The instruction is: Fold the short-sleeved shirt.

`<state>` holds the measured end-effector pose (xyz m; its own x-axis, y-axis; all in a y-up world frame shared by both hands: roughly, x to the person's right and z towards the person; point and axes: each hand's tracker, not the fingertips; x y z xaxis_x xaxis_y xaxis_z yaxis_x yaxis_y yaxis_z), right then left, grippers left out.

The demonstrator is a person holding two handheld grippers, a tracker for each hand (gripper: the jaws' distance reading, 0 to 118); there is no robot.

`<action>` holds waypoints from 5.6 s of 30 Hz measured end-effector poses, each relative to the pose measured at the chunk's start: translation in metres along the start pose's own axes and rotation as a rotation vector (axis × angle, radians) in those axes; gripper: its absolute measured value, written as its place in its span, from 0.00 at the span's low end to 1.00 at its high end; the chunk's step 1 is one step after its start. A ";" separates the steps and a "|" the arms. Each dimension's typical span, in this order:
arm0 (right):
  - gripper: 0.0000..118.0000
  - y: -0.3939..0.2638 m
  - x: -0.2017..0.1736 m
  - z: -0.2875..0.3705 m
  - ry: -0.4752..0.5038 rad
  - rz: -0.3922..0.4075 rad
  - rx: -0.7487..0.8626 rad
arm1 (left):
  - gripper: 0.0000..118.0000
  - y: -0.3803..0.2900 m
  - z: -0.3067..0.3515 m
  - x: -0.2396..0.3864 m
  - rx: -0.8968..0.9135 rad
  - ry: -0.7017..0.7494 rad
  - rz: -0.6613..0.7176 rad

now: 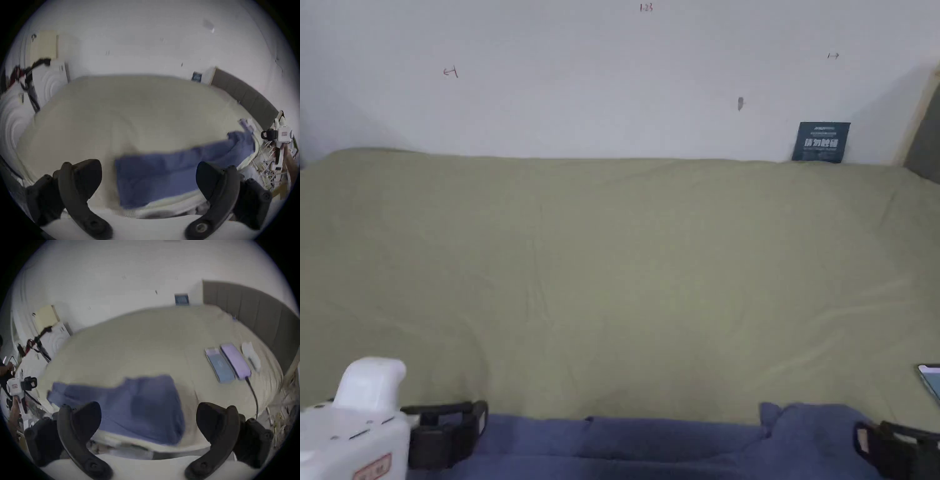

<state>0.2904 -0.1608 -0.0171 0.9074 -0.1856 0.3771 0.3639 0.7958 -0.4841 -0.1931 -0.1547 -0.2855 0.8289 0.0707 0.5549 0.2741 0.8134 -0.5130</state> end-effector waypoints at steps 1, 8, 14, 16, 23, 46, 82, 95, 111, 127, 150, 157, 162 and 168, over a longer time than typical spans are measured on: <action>0.99 0.016 -0.019 0.004 0.014 0.035 0.057 | 0.99 0.018 0.007 0.015 0.075 -0.009 -0.015; 0.22 0.038 -0.106 0.022 -0.085 0.120 0.409 | 0.27 0.056 0.034 0.103 0.387 0.163 -0.060; 0.01 0.019 -0.131 0.027 -0.122 0.131 0.460 | 0.00 0.036 0.046 0.122 0.440 0.176 -0.080; 0.01 0.020 -0.131 0.030 -0.132 0.145 0.485 | 0.00 0.036 0.049 0.123 0.440 0.171 -0.082; 0.01 0.017 -0.142 0.031 -0.146 0.160 0.510 | 0.00 0.045 0.054 0.119 0.439 0.154 -0.089; 0.02 0.012 -0.175 0.025 -0.181 0.216 0.433 | 0.01 -0.034 -0.058 -0.142 -0.425 -0.301 0.425; 0.02 0.008 -0.160 0.018 -0.165 0.164 0.357 | 0.06 -0.082 -0.137 -0.135 -0.472 -0.610 0.807; 0.02 0.013 -0.141 0.028 -0.147 0.132 0.388 | 0.07 -0.056 -0.044 -0.207 -0.335 -0.351 0.769; 0.02 -0.003 -0.127 0.038 -0.110 0.087 0.375 | 0.07 0.043 -0.028 -0.002 -0.494 -0.177 0.298; 0.02 -0.011 -0.095 0.051 -0.157 0.039 0.349 | 0.83 0.008 -0.127 0.137 -0.588 -0.392 0.225; 0.02 -0.016 -0.105 0.027 -0.121 0.029 0.278 | 0.00 -0.036 -0.141 0.111 -0.575 -0.552 0.311; 0.02 -0.016 -0.120 0.019 -0.093 0.041 0.284 | 0.00 -0.006 -0.058 -0.023 -0.409 -0.418 0.365; 0.02 -0.014 -0.138 0.014 -0.072 0.066 0.276 | 0.00 -0.032 -0.061 -0.078 -0.469 -0.362 0.465; 0.02 -0.014 -0.156 0.005 -0.056 0.090 0.254 | 0.97 -0.053 -0.090 -0.070 -0.522 -0.551 0.524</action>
<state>0.1427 -0.1396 -0.0652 0.9181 -0.0809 0.3879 0.2114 0.9281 -0.3067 -0.2215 -0.2545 -0.3560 0.5963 0.7306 0.3327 0.2250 0.2457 -0.9429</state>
